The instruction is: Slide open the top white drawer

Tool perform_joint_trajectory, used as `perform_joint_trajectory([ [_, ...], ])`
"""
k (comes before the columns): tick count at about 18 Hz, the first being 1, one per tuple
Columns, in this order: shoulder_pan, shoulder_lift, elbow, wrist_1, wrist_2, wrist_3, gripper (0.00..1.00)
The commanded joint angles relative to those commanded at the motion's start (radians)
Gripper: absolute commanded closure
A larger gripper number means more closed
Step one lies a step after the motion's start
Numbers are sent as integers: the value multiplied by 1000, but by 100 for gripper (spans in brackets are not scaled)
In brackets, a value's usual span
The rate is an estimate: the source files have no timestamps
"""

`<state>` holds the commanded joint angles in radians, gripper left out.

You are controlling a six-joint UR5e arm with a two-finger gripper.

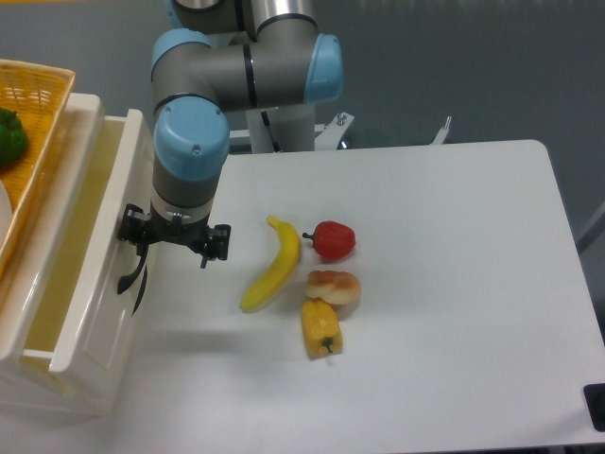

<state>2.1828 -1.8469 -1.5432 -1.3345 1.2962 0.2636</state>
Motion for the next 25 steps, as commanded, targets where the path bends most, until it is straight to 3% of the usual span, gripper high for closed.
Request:
perform_joint_trajectory([
  [25,115,3,6,-14,-8,59,0],
])
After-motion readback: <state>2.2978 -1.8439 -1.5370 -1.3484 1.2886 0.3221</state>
